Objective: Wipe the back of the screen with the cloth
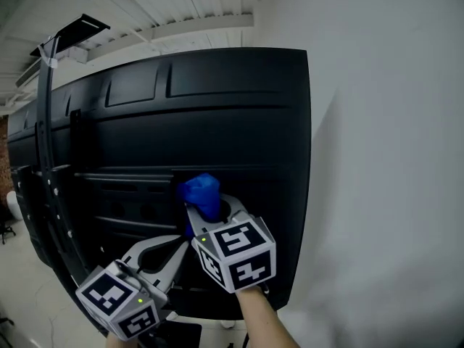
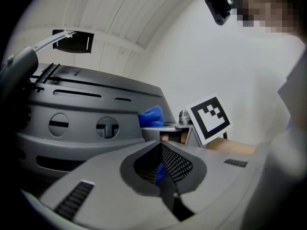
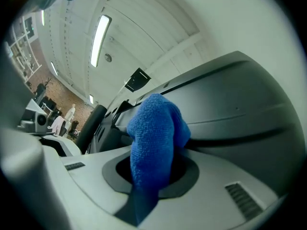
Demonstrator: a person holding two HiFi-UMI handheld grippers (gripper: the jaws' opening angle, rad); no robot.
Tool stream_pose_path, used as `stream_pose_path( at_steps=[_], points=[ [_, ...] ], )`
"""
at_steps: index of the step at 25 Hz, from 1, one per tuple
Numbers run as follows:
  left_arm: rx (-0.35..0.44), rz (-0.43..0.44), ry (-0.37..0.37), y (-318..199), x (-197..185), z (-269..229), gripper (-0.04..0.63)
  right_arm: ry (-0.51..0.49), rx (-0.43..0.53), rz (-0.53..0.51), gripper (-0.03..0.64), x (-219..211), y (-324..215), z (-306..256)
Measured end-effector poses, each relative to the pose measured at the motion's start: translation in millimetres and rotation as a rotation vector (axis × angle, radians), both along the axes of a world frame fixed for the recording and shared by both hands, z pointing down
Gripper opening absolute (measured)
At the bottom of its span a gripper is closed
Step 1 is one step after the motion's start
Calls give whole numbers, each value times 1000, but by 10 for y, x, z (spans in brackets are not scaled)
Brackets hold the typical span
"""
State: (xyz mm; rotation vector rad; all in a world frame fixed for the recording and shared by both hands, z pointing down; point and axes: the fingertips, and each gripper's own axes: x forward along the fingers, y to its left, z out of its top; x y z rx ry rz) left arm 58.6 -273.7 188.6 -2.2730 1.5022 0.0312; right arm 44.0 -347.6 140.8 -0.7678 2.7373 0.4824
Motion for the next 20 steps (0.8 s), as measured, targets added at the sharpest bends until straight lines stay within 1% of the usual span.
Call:
stream_pose_path(
  at_steps=[3, 5, 11, 14, 17, 20],
  points=[
    [8, -9, -8, 8, -19, -22, 8, -6, 0, 14, 64, 45, -27, 38],
    [23, -10, -12, 15, -6, -54, 8, -21, -7, 35, 63, 151, -91, 64],
    [32, 32, 20, -42, 113, -78, 8, -66, -13, 123, 63, 676, -224, 82],
    [37, 45, 18, -62, 200, -81, 8, -81, -17, 171, 63, 957, -290, 91],
    [33, 81, 22, -82, 319, -64, 8, -84, -29, 218, 63, 1192, -357, 135],
    [18, 141, 22, -114, 474, -24, 8, -88, -40, 261, 63, 1394, -409, 184]
  ],
)
